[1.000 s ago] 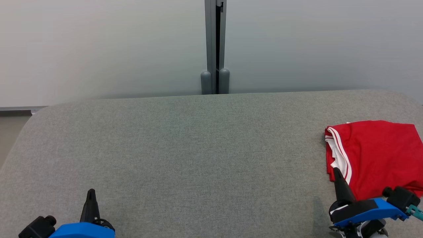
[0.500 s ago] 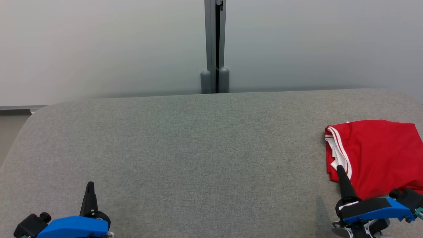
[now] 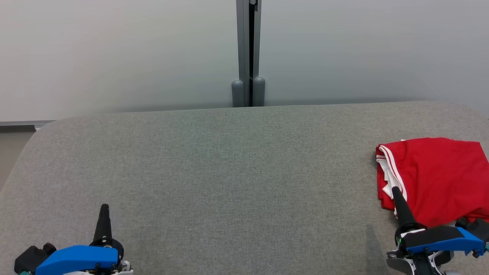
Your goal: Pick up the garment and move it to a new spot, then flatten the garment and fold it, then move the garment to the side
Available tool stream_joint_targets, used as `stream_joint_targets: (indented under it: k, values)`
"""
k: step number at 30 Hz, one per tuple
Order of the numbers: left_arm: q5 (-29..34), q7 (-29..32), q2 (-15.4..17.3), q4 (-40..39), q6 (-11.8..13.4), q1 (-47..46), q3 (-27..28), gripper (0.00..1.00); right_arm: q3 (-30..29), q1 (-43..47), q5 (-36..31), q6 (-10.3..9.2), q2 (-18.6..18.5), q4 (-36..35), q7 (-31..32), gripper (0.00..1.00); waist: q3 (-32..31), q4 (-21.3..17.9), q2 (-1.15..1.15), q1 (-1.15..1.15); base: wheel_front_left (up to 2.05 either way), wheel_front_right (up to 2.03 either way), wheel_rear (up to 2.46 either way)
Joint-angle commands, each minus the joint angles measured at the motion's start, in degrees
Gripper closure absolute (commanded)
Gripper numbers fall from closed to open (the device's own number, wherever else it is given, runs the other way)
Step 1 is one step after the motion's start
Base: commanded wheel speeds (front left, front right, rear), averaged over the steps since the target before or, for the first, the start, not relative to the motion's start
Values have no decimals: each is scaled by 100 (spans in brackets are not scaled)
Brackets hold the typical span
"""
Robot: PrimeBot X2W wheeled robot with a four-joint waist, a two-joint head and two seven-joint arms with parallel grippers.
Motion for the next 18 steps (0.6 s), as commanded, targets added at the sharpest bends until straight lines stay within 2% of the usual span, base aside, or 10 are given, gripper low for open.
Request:
stream_joint_targets:
  k: [1, 18]
  values:
    - [-123, 29, 6, -90, -4, -178, 16, 100, -25, 9, 129, 2, -42, -94, 33, 100, 2, 0, 0, 0, 0, 0, 0]
    - [-1051, 264, -3, -254, -5, -250, 29, 100, -103, 44, 1038, 2, -51, -288, 275, 100, 31, -5, 0, 0, 0, 0, 0]
